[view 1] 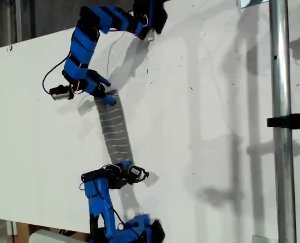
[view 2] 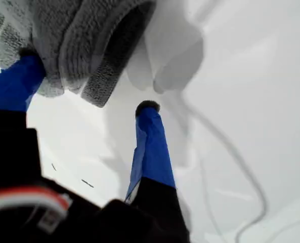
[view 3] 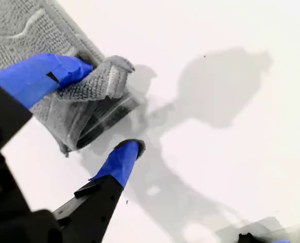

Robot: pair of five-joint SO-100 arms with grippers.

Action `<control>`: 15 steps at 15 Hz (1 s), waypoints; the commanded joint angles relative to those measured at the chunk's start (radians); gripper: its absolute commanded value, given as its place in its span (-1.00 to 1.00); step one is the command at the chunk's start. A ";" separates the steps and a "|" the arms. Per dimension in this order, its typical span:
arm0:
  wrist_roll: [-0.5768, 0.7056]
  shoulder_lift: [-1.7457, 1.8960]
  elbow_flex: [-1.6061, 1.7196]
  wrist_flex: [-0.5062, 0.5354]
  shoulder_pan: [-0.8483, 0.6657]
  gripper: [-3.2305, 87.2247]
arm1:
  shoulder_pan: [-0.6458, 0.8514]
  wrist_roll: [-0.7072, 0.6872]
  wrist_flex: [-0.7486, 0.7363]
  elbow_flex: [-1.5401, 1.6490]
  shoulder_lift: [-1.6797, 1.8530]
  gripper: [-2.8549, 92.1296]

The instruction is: Grasp corners of a towel and fold twice.

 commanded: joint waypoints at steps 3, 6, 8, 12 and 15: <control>0.014 0.463 0.207 0.028 0.008 -0.35 | 0.103 0.046 -0.002 0.190 0.291 -0.17; -0.115 0.796 0.413 0.029 0.094 -0.39 | 0.137 0.098 0.006 0.370 0.486 -0.15; -0.229 0.980 0.531 0.028 0.207 -0.38 | 0.137 0.179 0.012 0.566 0.719 -0.14; -0.400 1.430 0.900 -0.144 0.538 -0.91 | -0.064 0.430 0.112 0.816 1.330 -0.16; -0.449 1.585 1.037 -0.219 0.606 -0.99 | -0.112 0.465 0.110 0.838 1.390 -0.10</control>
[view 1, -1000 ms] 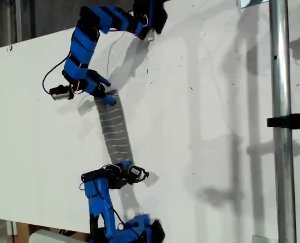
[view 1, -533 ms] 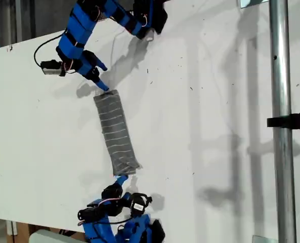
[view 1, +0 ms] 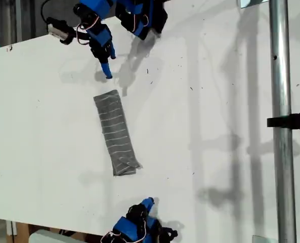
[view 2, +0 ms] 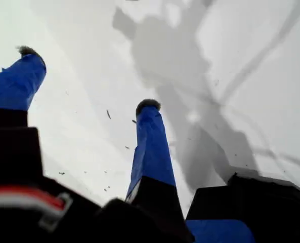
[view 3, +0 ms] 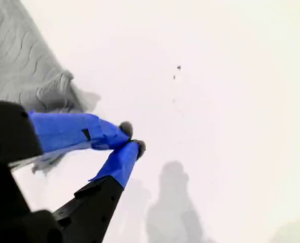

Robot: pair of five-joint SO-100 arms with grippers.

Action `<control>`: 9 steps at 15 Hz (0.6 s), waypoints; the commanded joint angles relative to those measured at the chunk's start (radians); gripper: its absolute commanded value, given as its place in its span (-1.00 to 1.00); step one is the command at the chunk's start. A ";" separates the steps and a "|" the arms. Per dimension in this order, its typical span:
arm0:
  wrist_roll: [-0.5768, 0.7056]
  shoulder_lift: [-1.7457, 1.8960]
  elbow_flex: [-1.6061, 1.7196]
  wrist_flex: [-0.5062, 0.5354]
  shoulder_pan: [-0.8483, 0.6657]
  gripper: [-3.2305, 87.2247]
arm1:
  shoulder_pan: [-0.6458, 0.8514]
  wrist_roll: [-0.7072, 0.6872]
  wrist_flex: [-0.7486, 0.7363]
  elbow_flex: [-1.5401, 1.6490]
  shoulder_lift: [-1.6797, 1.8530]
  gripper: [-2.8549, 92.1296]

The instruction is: Grasp corners of a towel and fold twice.

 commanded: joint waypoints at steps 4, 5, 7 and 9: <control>-0.120 -0.175 0.114 -0.232 0.009 -0.99 | 0.049 -0.179 -0.331 -0.107 -0.456 -0.03; -0.147 -0.156 0.164 -0.241 0.002 -0.99 | 0.071 -0.219 -0.407 -0.144 -0.558 -0.02; -0.169 -0.114 0.239 -0.296 -0.003 -0.99 | 0.114 -0.282 -0.526 -0.221 -0.738 -0.02; -0.183 -0.112 0.268 -0.319 0.003 -0.99 | 0.135 -0.295 -0.581 -0.327 -0.933 0.00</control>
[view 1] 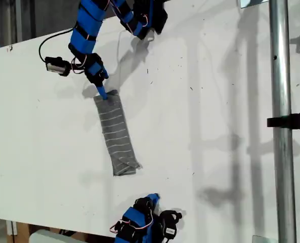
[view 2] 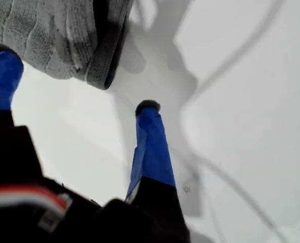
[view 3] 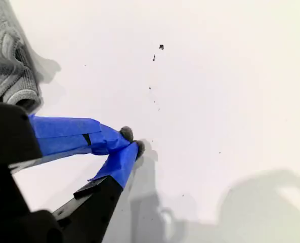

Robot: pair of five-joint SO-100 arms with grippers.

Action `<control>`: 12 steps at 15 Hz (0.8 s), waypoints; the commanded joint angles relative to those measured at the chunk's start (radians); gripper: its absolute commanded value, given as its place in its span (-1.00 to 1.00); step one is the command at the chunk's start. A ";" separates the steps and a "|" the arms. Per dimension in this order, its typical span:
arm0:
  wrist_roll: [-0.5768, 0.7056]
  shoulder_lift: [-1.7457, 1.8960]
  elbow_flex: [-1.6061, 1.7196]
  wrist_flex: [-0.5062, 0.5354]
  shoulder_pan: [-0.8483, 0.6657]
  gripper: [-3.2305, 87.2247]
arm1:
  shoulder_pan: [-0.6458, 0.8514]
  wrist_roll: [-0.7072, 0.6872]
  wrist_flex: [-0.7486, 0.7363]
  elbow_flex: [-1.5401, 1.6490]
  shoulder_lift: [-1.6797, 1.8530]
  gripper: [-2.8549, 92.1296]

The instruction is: Grasp corners of a towel and fold twice.

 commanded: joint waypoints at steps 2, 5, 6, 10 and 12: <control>-0.017 0.032 0.009 -0.029 0.006 -0.99 | -0.009 -0.009 -0.064 -0.272 -0.304 0.00; -0.014 0.169 0.064 -0.009 0.009 -0.99 | -0.083 0.031 -0.015 -0.548 -0.531 -0.10; -0.009 0.241 0.089 0.006 0.009 -0.99 | -0.104 0.044 -0.003 -0.611 -0.577 -0.23; 0.015 0.528 0.169 0.098 0.006 -0.99 | -0.169 0.094 0.028 -0.646 -0.601 -0.94; 0.017 0.568 0.184 0.114 0.006 -0.99 | -0.170 0.095 0.081 -0.523 -0.495 -0.94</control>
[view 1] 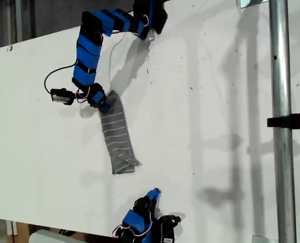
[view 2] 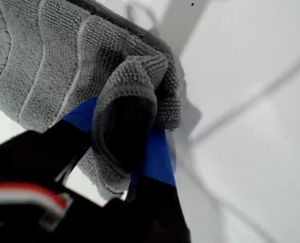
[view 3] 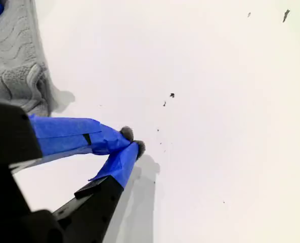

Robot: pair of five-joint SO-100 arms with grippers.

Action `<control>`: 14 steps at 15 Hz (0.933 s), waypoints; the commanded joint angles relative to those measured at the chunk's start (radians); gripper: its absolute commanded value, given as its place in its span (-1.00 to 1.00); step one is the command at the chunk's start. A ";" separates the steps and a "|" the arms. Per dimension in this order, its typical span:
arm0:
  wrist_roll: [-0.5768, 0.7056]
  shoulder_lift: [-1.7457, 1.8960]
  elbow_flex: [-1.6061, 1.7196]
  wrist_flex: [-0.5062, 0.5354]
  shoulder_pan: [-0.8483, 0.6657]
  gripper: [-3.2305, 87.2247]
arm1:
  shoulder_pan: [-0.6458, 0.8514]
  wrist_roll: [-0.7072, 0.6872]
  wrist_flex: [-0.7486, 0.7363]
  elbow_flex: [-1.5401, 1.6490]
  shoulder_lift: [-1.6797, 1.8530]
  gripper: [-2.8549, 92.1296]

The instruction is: Grasp corners of a towel and fold twice.

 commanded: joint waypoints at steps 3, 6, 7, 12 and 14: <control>0.003 0.051 0.015 0.011 0.003 -0.99 | -0.011 0.051 0.268 0.348 0.477 -0.94; 0.017 0.071 0.031 0.014 -0.002 -0.99 | -0.020 0.140 0.592 0.525 0.940 -0.94; 0.020 0.077 0.031 0.017 -0.002 -0.99 | -0.060 0.179 0.687 0.483 1.025 -0.94; 0.009 0.081 0.031 0.020 0.017 -0.99 | -0.210 0.218 0.551 0.129 0.672 -0.94; 0.009 0.081 0.031 0.020 0.015 -0.99 | -0.241 0.206 0.388 -0.011 0.436 -0.94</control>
